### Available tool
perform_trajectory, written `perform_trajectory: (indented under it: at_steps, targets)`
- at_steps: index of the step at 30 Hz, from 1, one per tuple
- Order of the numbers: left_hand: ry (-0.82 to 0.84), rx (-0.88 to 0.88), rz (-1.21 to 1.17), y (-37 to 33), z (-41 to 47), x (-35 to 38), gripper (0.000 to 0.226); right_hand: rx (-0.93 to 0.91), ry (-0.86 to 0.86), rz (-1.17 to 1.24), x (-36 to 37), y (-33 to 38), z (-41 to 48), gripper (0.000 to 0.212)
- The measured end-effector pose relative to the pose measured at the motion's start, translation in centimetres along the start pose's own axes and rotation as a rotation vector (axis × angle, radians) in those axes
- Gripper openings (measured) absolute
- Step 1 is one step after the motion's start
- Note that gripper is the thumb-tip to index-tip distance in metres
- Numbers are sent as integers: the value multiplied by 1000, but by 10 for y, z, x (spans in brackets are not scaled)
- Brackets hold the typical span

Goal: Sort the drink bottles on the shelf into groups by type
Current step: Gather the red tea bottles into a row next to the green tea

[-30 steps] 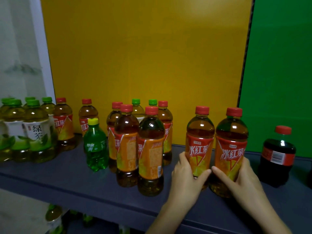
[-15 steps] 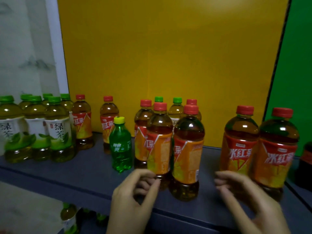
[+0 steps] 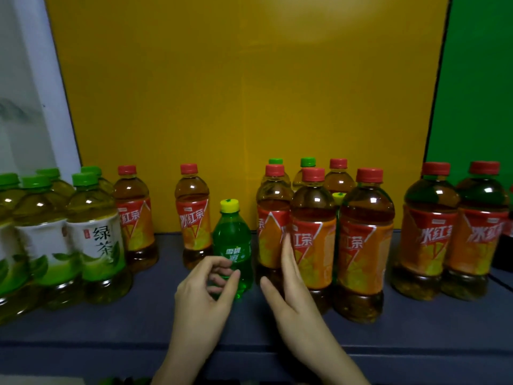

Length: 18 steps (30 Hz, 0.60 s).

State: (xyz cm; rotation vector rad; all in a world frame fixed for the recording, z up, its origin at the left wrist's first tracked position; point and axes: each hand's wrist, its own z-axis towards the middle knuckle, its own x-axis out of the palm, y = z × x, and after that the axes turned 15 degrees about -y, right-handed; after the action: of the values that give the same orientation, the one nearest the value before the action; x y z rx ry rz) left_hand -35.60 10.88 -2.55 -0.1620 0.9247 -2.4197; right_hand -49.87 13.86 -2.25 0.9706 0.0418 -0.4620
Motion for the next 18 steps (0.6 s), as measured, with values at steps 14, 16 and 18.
perform_trajectory:
  at_steps: [14, 16, 18]
  targets:
    - [-75, -14, 48, 11, 5, 8, 33, 38, -136, -11, -16, -11, -24, 70]
    - [-91, -37, 53, 13, 7, 9, 40, 9, -128, -26, -21, -14, -27, 69]
    - [-102, -58, 60, 15, 10, 11, 49, -5, -129, -27, -28, -16, -31, 71]
